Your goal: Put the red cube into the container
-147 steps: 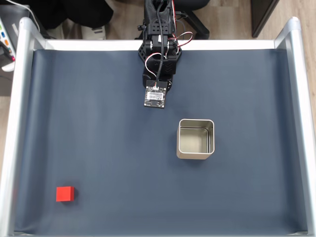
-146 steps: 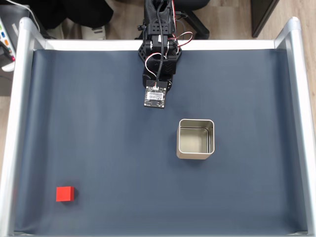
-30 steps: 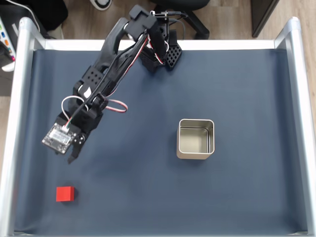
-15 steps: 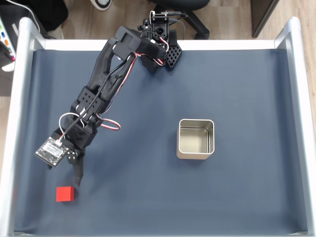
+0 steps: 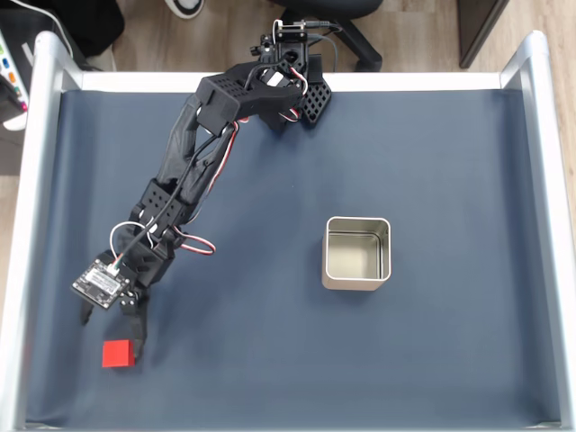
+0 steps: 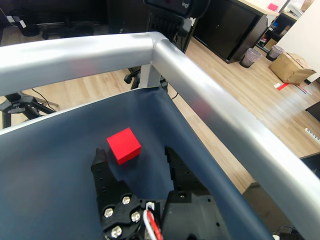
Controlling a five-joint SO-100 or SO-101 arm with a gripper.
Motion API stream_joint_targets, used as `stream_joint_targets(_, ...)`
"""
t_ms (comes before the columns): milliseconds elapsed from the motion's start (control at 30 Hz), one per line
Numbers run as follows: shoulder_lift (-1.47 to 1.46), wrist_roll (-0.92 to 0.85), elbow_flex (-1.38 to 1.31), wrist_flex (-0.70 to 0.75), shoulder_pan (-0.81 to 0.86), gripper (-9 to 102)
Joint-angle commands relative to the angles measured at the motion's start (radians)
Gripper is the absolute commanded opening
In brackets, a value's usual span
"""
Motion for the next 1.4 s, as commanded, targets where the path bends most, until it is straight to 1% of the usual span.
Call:
stream_joint_targets(0, 0.002, 0.003, -0.051, -0.049, -0.028, 40)
stream_joint_targets(167, -0.035, 0.003, -0.057, -0.109, -0.049, 40)
stream_joint_targets(367, -0.069, -0.002, -0.057, -0.144, -0.06, 40)
stream_joint_targets(733, -0.11, 0.005, -0.115, -0.146, -0.051, 39)
stream_joint_targets(1033, -0.124, -0.028, -0.115, -0.149, -0.034, 32)
stream_joint_targets(1367, -0.13, -0.057, -0.112, -0.149, -0.017, 28)
